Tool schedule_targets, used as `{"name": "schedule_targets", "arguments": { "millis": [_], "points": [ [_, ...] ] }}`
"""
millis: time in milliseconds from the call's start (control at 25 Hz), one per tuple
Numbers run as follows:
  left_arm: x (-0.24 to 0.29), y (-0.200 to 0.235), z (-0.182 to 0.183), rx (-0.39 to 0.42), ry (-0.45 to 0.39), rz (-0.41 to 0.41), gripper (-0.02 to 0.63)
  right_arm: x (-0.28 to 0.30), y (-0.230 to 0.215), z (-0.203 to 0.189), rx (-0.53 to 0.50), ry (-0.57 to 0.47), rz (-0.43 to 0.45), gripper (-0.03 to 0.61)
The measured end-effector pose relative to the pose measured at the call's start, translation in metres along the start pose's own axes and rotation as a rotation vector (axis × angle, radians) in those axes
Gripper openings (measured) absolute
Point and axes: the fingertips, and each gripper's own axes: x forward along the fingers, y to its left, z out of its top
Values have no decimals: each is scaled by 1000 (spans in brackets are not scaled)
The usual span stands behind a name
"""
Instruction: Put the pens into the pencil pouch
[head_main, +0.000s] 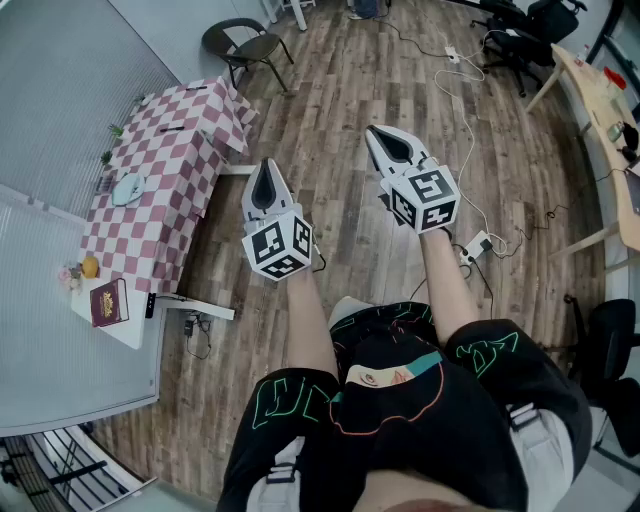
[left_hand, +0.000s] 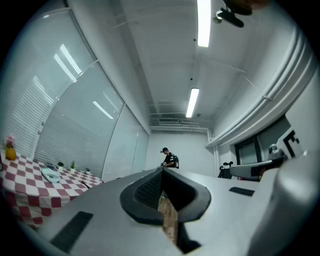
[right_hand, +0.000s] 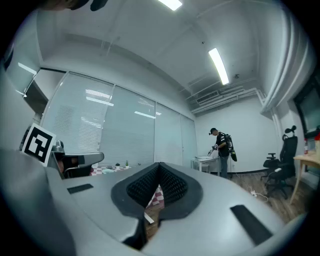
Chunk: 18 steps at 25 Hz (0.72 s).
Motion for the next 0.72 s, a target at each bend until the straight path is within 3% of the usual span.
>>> {"name": "schedule_targets", "arguments": {
  "millis": [280, 720],
  "points": [
    [11, -8, -2, 40, 17, -18, -5, 7, -3, 0, 24, 2, 7, -2],
    [22, 16, -7, 127, 59, 61, -5, 34, -17, -4, 66, 8, 10, -2]
  ]
}}
